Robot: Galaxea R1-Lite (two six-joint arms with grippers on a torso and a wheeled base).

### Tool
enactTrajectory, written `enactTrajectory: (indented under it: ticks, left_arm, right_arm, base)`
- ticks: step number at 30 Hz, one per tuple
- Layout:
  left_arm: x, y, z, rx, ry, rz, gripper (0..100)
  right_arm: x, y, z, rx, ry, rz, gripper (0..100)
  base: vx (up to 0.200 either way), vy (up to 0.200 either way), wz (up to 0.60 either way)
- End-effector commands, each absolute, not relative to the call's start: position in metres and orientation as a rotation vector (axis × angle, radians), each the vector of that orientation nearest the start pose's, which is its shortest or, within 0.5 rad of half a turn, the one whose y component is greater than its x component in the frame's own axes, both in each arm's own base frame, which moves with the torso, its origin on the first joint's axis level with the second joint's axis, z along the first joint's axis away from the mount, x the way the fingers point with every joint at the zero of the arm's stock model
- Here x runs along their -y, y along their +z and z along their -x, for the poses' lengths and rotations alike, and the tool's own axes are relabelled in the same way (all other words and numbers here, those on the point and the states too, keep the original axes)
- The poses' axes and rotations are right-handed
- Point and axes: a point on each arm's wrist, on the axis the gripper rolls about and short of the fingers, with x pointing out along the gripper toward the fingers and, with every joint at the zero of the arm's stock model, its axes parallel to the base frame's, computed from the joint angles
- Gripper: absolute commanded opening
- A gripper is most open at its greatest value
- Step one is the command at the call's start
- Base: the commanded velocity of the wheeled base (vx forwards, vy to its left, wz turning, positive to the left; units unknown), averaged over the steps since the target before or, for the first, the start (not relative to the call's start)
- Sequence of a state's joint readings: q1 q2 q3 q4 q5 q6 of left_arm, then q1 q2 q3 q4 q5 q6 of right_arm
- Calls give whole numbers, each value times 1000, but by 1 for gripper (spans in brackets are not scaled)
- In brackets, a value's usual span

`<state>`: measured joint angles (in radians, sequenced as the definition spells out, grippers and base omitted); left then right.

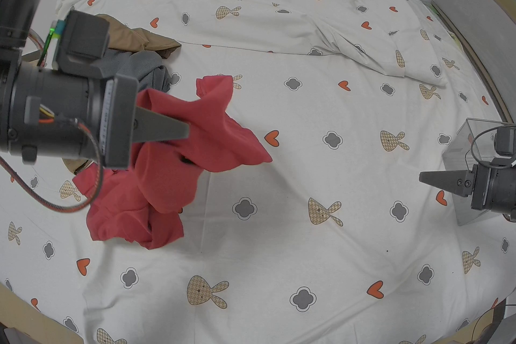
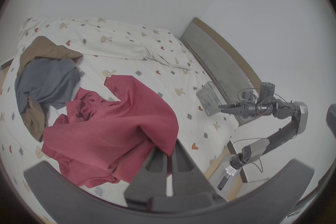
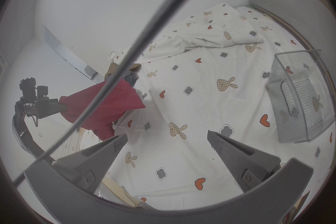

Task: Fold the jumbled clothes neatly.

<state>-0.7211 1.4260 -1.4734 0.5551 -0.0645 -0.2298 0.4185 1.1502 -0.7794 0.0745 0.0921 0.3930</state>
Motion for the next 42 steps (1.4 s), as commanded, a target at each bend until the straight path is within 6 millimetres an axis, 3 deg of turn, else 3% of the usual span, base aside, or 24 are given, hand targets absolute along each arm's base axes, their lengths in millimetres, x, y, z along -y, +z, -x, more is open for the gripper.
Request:
enactTrajectory:
  ticks: [1, 2, 4, 5, 8, 14, 21, 25, 27, 28, 30, 35, 36, 37, 42]
  left_arm:
    - [162, 315, -170, -641, -727, 11, 0]
    - [177, 304, -172, -685, -750, -11, 0]
    - [186, 298, -169, -716, -773, -18, 0]
    - [191, 295, -166, -731, -785, -19, 100]
    - [197, 286, -154, -780, -814, -22, 100]
    - [177, 289, -138, -757, -823, -15, 100]
    - [151, 304, -130, -650, -752, 29, 100]
    - [120, 292, -150, -619, -566, 90, 100]
    - [114, 287, -156, -621, -522, 94, 100]
    - [99, 275, -171, -621, -427, 93, 100]
    - [85, 263, -184, -623, -350, 98, 100]
    - [63, 242, -207, -607, -250, 146, 100]
    - [54, 239, -211, -599, -244, 174, 100]
    - [50, 237, -212, -599, -256, 191, 100]
    - [35, 238, -211, -599, -277, 247, 100]
  right_arm:
    - [-72, 231, -148, -567, 420, -294, 100]
    - [-71, 231, -148, -565, 419, -294, 100]
    - [-72, 230, -148, -570, 421, -293, 100]
    - [-72, 229, -147, -572, 420, -293, 100]
    - [-71, 228, -149, -574, 414, -294, 100]
    - [-74, 228, -152, -581, 424, -293, 100]
    - [-96, 223, -183, -652, 443, -269, 100]
    - [-134, 214, -221, -717, 477, -233, 100]
    - [-142, 212, -229, -726, 484, -226, 100]
    - [-161, 209, -244, -750, 502, -210, 100]
    - [-181, 207, -254, -754, 523, -191, 100]
    - [-228, 203, -264, -768, 493, -100, 100]
    - [-248, 201, -264, -767, 477, -58, 100]
    - [-264, 201, -263, -755, 469, -30, 100]
    - [-309, 198, -261, -678, 424, 76, 100]
  base:
    - [0, 0, 0]
    - [0, 0, 0]
    - [0, 0, 0]
    - [0, 0, 0]
    - [0, 0, 0]
    - [0, 0, 0]
    - [0, 0, 0]
    - [0, 0, 0]
    - [0, 0, 0]
    - [0, 0, 0]
    - [0, 0, 0]
    - [0, 0, 0]
    - [0, 0, 0]
    - [0, 0, 0]
    - [0, 0, 0]
